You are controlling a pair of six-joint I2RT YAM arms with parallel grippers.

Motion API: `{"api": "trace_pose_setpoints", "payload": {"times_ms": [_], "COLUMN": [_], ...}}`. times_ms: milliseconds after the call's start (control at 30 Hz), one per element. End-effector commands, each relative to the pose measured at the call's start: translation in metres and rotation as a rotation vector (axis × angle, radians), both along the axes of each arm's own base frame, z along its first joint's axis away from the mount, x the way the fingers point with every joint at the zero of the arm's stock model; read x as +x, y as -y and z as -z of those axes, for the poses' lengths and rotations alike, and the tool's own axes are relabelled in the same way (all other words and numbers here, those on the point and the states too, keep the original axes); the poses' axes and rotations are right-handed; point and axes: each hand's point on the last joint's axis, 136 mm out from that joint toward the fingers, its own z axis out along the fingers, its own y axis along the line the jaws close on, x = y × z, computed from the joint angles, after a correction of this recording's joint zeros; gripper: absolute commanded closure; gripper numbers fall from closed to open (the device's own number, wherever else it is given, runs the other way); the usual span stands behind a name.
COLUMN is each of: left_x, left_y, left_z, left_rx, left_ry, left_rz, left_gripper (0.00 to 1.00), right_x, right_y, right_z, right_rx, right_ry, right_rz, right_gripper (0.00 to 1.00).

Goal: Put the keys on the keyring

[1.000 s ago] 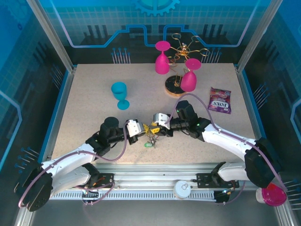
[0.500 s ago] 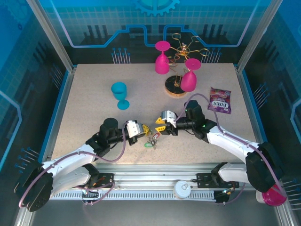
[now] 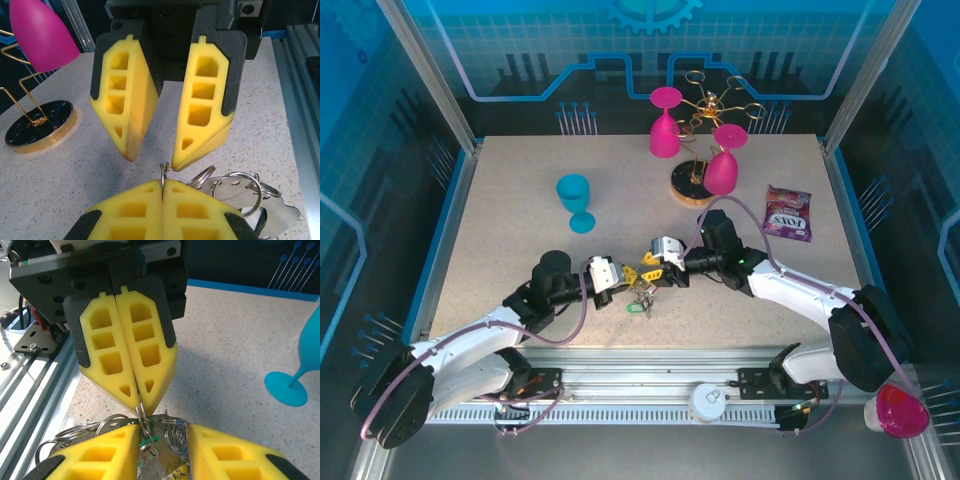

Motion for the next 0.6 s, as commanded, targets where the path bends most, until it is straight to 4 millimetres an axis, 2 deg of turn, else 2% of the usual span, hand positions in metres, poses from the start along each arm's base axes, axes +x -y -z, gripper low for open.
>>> {"api": "trace_pose_setpoints", "payload": {"times_ms": [0,400,500,567], "left_x": [-0.002,-0.002,-0.003,-0.003], "left_y": [0.003,0.005,0.006,0.006], "left_z": [-0.014,-0.015,-0.015,-0.017], "left_rx": [-0.038,-0.052,-0.055,-0.062], "left_ry": [0.053,0.052,0.052,0.056], "left_rz": [0.033,0.045,0.048,0.051], "left_gripper": [1.00,1.00,1.00,1.00], "right_x": [-0.004,-0.007,-0.008,-0.009], "right_y": [-0.006,-0.015,-0.016,-0.016], "right_z": [-0.002,-0.010,-0.010,-0.010], "right_rx": [0.001,0.052,0.054,0.055], "right_ry": [0.009,0.010,0.010,0.010], "right_rz": [-0.047,-0.084,-0.090,-0.094], "right_gripper": [0.69,0.80,0.87,0.96]}}
